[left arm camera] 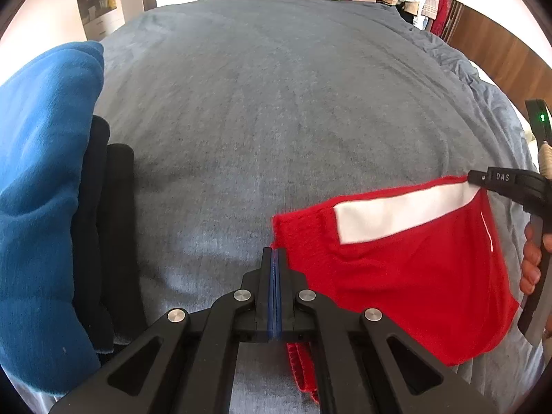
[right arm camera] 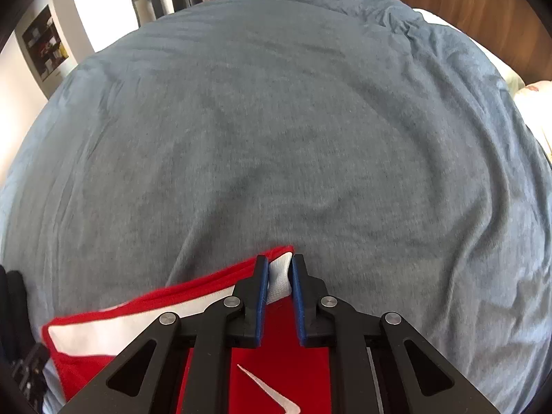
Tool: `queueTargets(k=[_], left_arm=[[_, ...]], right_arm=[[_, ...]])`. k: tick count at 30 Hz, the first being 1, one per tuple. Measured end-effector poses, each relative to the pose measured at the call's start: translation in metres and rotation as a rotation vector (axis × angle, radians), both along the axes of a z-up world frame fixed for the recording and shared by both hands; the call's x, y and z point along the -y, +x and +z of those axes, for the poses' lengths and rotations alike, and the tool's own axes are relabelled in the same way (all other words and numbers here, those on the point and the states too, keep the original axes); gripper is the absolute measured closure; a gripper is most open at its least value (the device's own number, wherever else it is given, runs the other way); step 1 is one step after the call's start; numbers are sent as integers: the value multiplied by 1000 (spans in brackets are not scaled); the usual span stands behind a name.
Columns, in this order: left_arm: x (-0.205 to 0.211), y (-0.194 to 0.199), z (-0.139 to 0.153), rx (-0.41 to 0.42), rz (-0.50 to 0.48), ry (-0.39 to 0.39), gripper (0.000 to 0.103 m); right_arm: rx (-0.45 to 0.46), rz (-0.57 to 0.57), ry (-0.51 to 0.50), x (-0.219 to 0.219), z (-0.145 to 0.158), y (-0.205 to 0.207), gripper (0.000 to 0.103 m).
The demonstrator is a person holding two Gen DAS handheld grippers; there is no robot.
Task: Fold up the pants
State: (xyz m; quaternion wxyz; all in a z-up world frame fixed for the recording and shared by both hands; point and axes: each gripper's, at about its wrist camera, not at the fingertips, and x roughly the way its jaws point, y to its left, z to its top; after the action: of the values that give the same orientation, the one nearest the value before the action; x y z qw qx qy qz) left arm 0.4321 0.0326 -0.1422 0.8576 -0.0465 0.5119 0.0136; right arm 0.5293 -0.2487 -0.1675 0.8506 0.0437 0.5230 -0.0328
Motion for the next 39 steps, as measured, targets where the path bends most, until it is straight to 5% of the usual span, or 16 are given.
queueTargets(k=[6,9,12,17,28,37,39], left_arm=[[3,-6,-2,-11,-7,1,100],[4,-12,4,2,-3,-11,97],[4,-21,16,27,7,-31,82],[3,-39,25,24,-5,-73,81],[5,-62,7,-36,-2,-150,66],[10,-66,-3,-60,-39,-196,67],[9,-66,-4,-59,-41,-202,73]], right_arm=[[42,-11,-26,2,7,-4,86],[16,15,-13,1,3,-3,66],[49,24,-18,-1,16,-11,64],[86,-2,14,3,42,-43,56],[-11,-4,7,7,41,-129,55],[-76,-14,42,5,27,-155,55],[-72,-11,41,3,27,-156,55]])
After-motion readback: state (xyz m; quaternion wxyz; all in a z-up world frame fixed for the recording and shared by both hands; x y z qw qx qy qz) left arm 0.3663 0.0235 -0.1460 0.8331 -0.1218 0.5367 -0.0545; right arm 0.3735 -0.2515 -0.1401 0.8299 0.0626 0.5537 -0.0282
